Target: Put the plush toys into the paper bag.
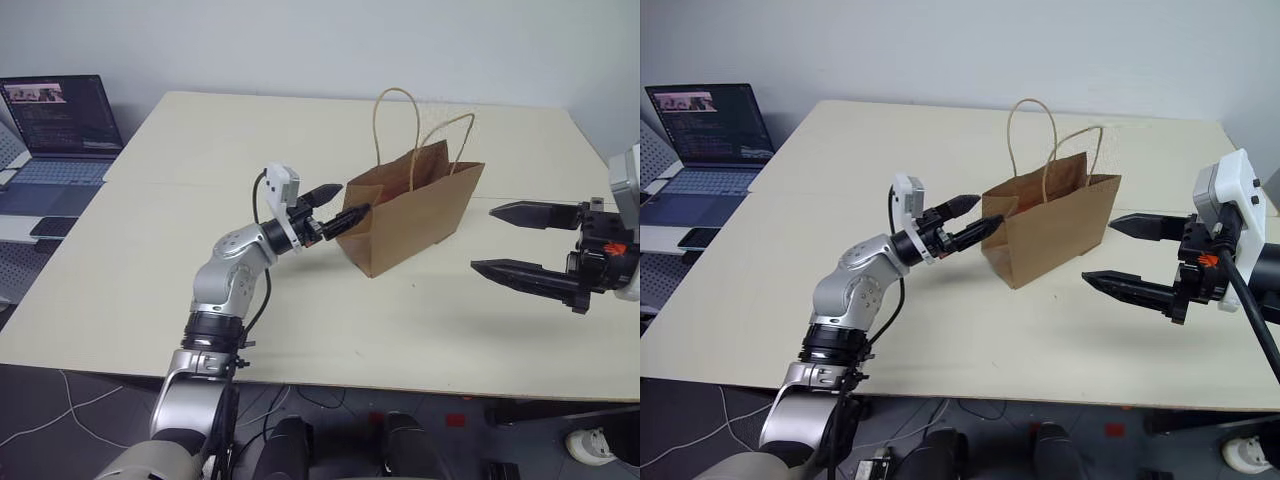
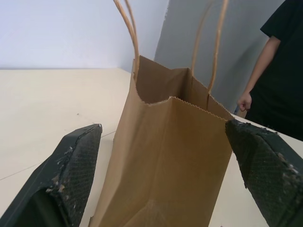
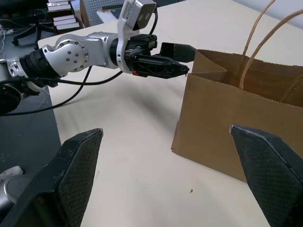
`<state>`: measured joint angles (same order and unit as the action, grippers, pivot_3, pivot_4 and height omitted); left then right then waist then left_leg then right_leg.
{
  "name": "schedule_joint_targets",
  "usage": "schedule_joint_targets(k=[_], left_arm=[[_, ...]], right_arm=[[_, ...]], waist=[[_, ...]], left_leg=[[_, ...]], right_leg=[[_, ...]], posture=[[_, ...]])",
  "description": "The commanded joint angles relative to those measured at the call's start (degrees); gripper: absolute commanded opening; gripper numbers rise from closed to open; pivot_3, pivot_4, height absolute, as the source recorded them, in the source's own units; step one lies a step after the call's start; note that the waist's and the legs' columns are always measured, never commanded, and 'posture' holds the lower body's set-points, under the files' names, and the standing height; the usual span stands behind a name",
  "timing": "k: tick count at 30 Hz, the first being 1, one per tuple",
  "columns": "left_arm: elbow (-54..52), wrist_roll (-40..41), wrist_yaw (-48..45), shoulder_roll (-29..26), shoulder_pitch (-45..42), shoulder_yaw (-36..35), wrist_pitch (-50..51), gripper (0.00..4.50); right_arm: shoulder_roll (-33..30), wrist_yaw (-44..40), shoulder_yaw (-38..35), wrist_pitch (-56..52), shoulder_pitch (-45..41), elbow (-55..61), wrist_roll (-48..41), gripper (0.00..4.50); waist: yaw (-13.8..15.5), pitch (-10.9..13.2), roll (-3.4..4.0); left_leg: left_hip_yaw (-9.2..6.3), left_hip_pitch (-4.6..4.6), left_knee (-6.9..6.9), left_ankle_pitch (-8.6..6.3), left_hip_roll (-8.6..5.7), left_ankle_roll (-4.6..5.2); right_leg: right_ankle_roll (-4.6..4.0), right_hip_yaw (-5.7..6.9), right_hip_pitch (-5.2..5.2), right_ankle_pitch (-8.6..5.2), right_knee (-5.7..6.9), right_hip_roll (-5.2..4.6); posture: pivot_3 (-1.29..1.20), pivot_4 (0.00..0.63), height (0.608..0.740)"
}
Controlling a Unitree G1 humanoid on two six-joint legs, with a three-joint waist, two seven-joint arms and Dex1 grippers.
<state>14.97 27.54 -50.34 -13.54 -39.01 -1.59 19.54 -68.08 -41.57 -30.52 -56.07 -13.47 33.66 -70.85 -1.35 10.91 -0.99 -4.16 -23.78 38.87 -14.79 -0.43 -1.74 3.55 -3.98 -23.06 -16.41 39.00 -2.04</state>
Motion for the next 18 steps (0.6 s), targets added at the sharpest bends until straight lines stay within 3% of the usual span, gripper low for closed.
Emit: schedule_joint_targets(k=[1,13,18], left_arm=[[-2.4,-0.2,-1.2,0.8,-0.4,1.5,-0.6,4.45],[-2.5,-2.7,-2.7,0.9,-0.1,4.6,-1.4,4.45],[-1.9,-5.8,0.8,2.8,0.0,5.9,-3.1,4.45]], right_arm=[[-0.9,0.0,-2.4,0.0,-0.4,0.7,-0.5,4.50],[-0.9,0.2,-3.6,-0.9,0.5,1.1,-1.4,4.50],[-0.6,0.6,-3.1,-0.3,0.7,1.3,-0.7,4.50]], waist=[[0.0,0.0,0.00],[0.0,0.0,0.00],[0.1,0.0,0.00]], left_leg=[[0.00,0.00,0.00,0.00,0.00,0.00],[0.01,0.00,0.00,0.00,0.00,0.00],[0.01,0.00,0.00,0.00,0.00,0.00]], right_leg=[[0.00,0.00,0.00,0.00,0.00,0.00],[0.00,0.00,0.00,0.00,0.00,0.00],[0.00,0.00,0.00,0.00,0.00,0.00]], posture=[[0.00,0.150,0.740],[0.00,0.150,0.740],[0.00,0.150,0.740]])
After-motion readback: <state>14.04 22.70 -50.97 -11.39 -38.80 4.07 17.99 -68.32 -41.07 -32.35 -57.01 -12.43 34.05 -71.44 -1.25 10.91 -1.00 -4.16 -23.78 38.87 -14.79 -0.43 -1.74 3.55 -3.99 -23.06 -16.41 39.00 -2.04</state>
